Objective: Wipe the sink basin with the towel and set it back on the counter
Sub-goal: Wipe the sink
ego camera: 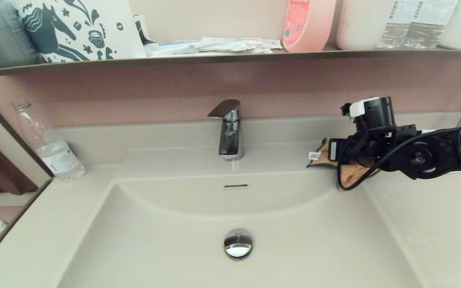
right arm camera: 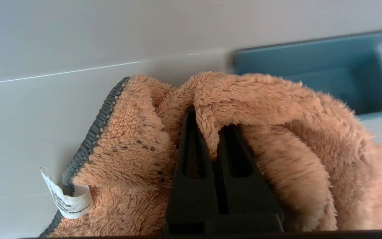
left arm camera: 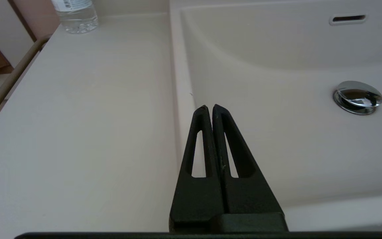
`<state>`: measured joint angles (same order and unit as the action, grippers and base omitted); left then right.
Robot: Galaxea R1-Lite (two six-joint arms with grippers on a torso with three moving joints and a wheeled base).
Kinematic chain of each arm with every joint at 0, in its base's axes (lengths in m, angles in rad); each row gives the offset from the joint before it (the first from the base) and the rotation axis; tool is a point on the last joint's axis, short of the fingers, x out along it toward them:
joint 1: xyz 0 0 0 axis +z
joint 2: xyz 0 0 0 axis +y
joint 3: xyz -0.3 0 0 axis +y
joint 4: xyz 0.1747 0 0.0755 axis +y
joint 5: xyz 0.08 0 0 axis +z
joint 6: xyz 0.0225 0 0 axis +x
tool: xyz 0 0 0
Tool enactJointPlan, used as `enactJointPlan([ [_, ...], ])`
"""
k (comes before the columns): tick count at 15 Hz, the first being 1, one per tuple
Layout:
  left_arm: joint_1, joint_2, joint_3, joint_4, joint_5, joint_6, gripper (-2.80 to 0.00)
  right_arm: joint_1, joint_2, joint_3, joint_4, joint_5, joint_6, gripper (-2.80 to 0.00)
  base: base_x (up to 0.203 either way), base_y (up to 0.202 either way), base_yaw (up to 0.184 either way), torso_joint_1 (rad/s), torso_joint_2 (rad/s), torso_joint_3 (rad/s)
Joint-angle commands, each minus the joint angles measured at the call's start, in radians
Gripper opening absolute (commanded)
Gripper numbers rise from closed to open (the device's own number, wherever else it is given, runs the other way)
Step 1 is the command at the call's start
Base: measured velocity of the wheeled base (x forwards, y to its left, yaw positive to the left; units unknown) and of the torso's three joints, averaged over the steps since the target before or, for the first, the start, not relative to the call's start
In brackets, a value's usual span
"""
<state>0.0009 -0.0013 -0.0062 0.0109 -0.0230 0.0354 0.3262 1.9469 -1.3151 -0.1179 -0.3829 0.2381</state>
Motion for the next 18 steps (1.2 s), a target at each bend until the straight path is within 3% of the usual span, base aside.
enactJointPlan([
  [1,0.001,0.001,0.0,0.0,0.0,0.0,-2.8,-0.001,-0.011,0.001,-0.006,0.001,0.0,-2.8,0.0,0.0,0.0,0.0,0.0,0.0],
  [5,0.0,0.001,0.0,0.0,0.0,0.0,-2.8,0.051,0.011,-0.041,-0.005,0.001,-0.006,-2.8,0.0,0.0,0.0,0.0,0.0,0.0],
  [9,0.001,0.001,0.0,0.001,0.0,0.0,-2.8,0.141,0.049,-0.17,0.066,-0.009,-0.005,-2.8,0.0,0.0,0.0,0.0,0.0,0.0],
  [15,-0.001,0.001,0.0,0.0,0.0,0.0,-2.8,0.315,0.196,-0.318,0.124,-0.076,-0.003,-2.8,0.0,0.0,0.0,0.0,0.0,0.0],
  [18,-0.001,0.001,0.0,0.0,0.0,0.0,-2.8,0.362,0.265,-0.395,0.135,-0.091,-0.004,-2.8,0.0,0.0,0.0,0.0,0.0,0.0],
])
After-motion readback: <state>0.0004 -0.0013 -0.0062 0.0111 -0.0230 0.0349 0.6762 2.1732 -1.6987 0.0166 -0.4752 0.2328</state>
